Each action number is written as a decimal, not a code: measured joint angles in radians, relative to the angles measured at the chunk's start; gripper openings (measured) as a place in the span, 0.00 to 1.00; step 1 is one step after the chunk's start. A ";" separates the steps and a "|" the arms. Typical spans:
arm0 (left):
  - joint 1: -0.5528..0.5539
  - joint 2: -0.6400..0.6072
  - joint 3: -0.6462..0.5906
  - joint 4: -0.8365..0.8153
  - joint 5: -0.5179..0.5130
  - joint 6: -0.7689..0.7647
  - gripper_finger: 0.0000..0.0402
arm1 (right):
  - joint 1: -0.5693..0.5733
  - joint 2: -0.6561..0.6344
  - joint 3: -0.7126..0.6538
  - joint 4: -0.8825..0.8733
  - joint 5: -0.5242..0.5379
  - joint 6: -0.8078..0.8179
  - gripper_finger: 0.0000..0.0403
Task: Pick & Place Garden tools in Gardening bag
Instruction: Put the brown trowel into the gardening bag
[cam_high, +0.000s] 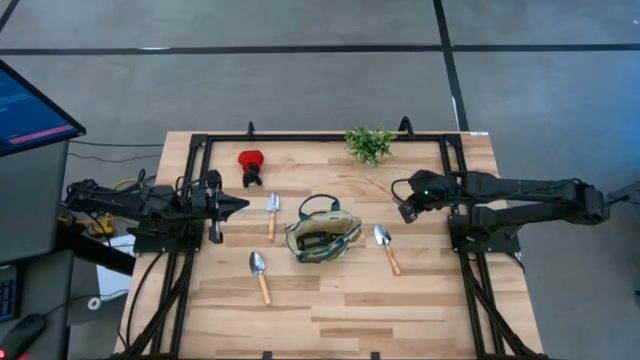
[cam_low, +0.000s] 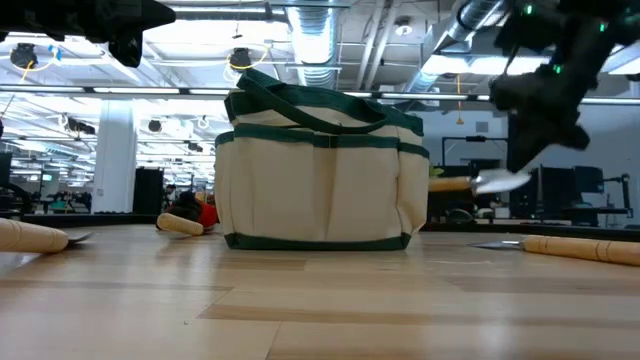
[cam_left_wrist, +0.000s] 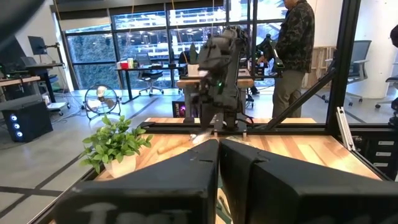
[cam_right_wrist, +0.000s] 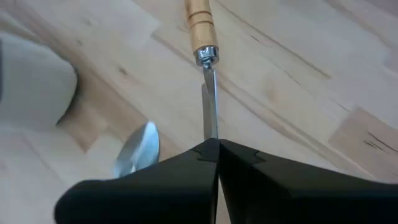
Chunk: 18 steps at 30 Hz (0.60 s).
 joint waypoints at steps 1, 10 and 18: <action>0.000 0.000 0.000 0.000 0.000 0.000 0.00 | 0.011 0.000 0.030 -0.051 0.007 0.004 0.00; 0.000 0.000 0.000 0.000 0.000 0.000 0.00 | 0.106 0.041 0.244 -0.381 0.106 0.089 0.00; 0.000 0.001 0.000 0.000 0.000 0.000 0.00 | 0.117 0.146 0.249 -0.430 0.103 0.068 0.00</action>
